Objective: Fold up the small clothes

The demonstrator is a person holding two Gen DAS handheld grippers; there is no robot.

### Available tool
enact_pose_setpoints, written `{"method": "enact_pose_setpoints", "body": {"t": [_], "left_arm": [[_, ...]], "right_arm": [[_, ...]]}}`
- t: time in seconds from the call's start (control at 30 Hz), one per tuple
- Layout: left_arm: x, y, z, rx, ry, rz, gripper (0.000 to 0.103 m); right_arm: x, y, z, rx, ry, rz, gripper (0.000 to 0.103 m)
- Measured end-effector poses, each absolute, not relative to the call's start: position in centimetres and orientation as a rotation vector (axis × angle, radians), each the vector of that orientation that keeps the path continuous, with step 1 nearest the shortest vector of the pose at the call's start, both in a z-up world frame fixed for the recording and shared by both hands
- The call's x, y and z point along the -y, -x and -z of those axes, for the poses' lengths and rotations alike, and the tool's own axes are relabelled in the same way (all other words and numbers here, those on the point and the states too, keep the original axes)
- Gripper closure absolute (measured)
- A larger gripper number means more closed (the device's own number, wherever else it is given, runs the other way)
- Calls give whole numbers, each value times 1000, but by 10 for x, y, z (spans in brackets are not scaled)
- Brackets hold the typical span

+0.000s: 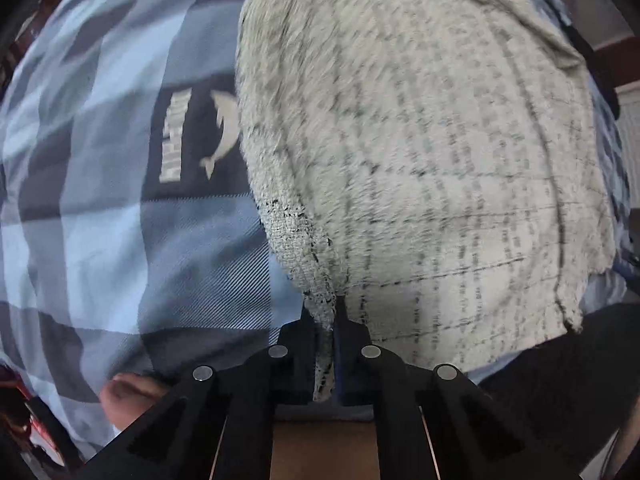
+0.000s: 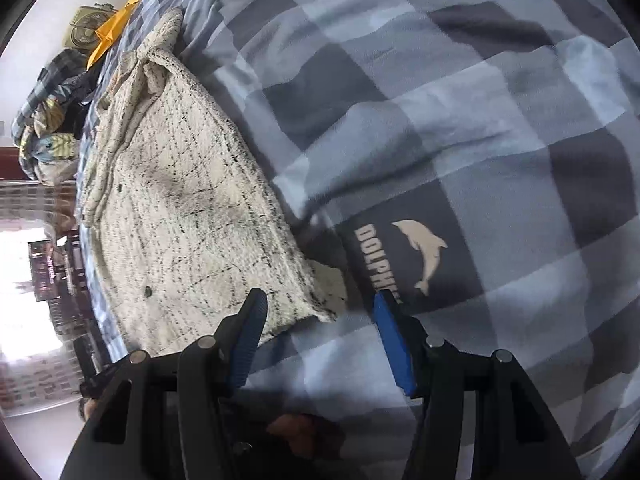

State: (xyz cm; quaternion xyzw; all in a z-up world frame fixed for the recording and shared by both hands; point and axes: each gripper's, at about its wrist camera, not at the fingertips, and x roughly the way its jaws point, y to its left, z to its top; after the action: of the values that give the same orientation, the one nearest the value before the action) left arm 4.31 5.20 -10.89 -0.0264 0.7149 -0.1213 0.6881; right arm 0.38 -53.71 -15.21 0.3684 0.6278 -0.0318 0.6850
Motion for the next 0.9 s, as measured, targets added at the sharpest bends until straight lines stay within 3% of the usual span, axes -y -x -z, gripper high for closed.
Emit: {"method": "enact_pose_setpoints", "body": {"t": [0.13, 0.23, 0.6, 0.67, 0.8, 0.9], "left_arm": [[-56, -44, 87, -1538, 168, 327, 98], [-58, -42, 80, -1525, 218, 359, 98], [-61, -41, 84, -1554, 318, 387, 98], [-62, -39, 82, -1548, 325, 396, 98], [-67, -43, 64, -1489, 402, 415, 98], [-82, -50, 41, -1415, 539, 445, 98]], "right_arm": [[536, -12, 160, -1425, -823, 75, 50], [531, -22, 170, -1468, -804, 55, 42], [483, -49, 184, -1510, -645, -83, 42], [469, -53, 175, -1500, -582, -146, 93], [459, -56, 153, -1501, -541, -146, 97], [457, -57, 110, -1400, -600, -207, 97]]}}
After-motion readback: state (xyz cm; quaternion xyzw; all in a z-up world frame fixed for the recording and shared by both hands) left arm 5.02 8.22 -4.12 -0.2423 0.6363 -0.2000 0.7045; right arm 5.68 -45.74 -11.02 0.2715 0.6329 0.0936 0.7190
